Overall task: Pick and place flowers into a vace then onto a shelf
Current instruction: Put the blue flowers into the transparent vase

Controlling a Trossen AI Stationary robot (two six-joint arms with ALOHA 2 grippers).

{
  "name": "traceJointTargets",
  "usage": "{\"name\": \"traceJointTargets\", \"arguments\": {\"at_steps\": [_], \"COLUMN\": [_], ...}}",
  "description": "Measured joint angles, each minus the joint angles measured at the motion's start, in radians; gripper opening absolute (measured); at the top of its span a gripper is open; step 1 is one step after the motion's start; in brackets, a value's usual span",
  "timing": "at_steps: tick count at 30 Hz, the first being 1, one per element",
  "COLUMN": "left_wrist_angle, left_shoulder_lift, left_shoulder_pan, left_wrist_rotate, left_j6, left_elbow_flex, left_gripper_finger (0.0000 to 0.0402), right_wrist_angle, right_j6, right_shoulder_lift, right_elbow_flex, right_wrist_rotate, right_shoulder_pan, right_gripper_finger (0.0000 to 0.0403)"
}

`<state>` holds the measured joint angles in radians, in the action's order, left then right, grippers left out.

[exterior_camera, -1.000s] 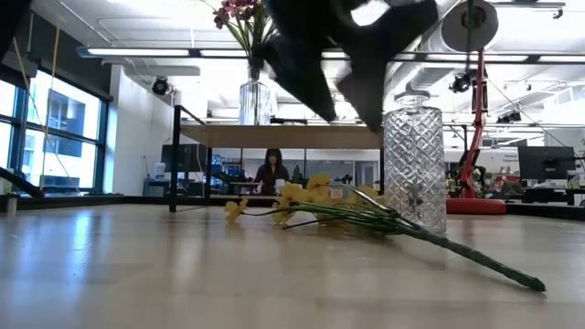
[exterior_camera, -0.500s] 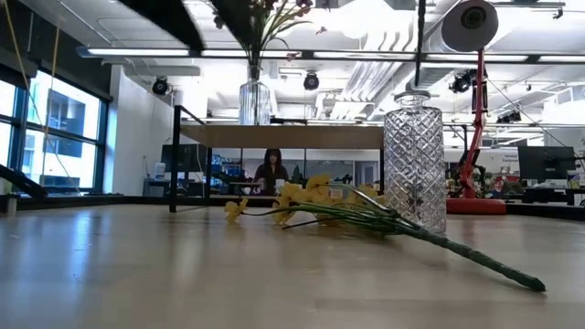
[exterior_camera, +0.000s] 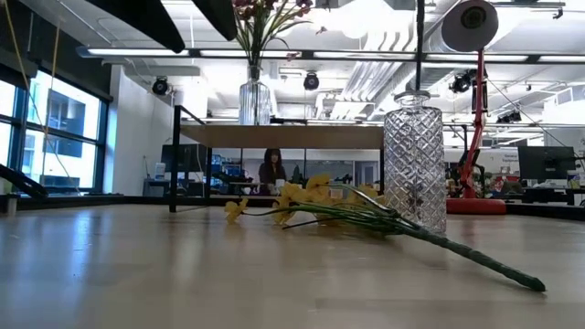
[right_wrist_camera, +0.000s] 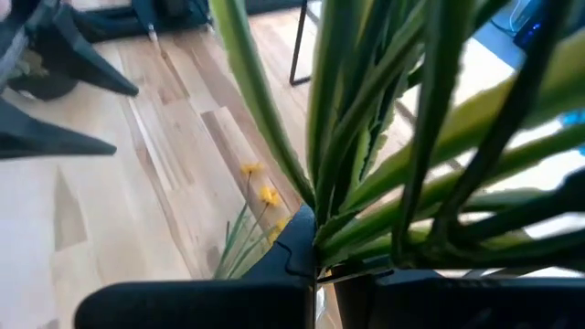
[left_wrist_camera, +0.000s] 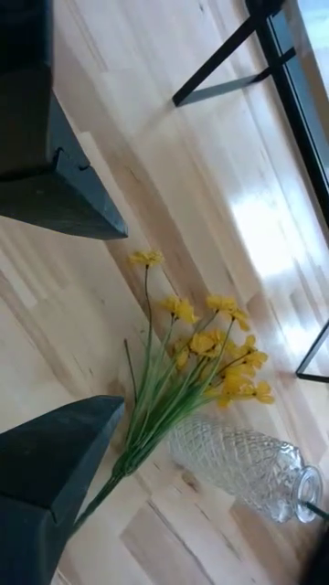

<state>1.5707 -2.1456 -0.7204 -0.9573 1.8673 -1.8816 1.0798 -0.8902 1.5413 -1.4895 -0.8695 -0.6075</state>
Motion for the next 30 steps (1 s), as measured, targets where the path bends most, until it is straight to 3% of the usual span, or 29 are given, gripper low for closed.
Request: {"name": "traceJointTargets", "arguments": {"at_steps": [13,21,30], "left_wrist_angle": [-0.001,-0.001,0.0], "left_shoulder_lift": [0.0,0.0,0.0], "left_shoulder_pan": [0.0,0.0,0.0], "left_wrist_rotate": [-0.002,-0.008,-0.007], "left_j6": [0.001,-0.004,-0.007], "left_elbow_flex": [0.0,-0.001,-0.001], "left_gripper_finger": [0.0326,0.0326,0.0326], "right_wrist_angle": [-0.001,-0.005,0.045], "right_j6": [0.011,0.056,-0.065], "right_shoulder_lift": [0.074,0.164,0.188], "right_elbow_flex": [0.0,0.0,0.0], "right_wrist_rotate": [0.017,0.126,0.067], "right_shoulder_pan": [0.024,0.074,0.063], "right_gripper_finger": [0.0008,0.002,0.0035]}}
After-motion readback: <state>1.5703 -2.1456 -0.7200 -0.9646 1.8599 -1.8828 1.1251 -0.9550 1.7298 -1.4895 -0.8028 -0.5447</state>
